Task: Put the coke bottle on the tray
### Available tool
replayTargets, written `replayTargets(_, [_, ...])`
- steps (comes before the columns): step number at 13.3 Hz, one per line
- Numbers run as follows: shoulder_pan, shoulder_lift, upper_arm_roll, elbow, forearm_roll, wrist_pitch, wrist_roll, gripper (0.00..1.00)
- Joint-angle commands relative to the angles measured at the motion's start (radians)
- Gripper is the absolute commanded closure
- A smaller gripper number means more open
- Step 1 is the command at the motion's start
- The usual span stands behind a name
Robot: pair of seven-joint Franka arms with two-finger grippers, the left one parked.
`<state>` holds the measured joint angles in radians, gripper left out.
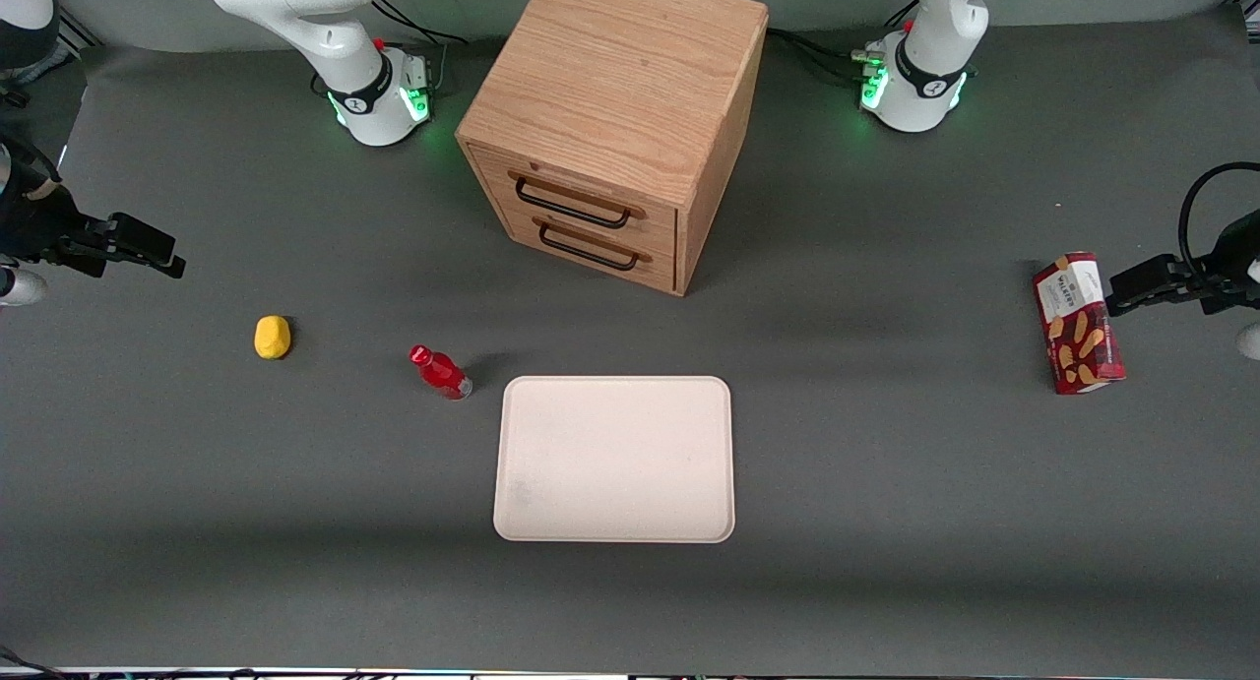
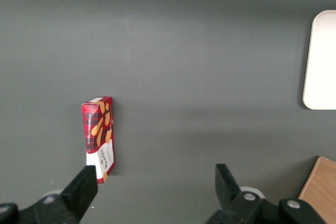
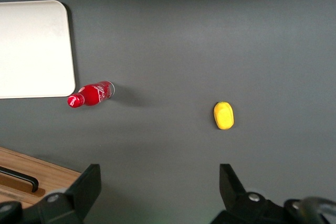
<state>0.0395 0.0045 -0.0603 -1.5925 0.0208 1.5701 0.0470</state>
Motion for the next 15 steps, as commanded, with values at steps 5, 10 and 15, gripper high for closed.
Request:
replayTargets(5, [-0.003, 0.003, 0.002, 0.016, 0.005, -0.01, -0.018, 0.0])
replayTargets(10, [0.003, 0.011, 0.002, 0.017, 0.016, -0.01, -0.007, 0.0])
replayTargets(15, [0.12, 0.075, 0.0, 0.095, 0.018, 0.004, 0.068, 0.0])
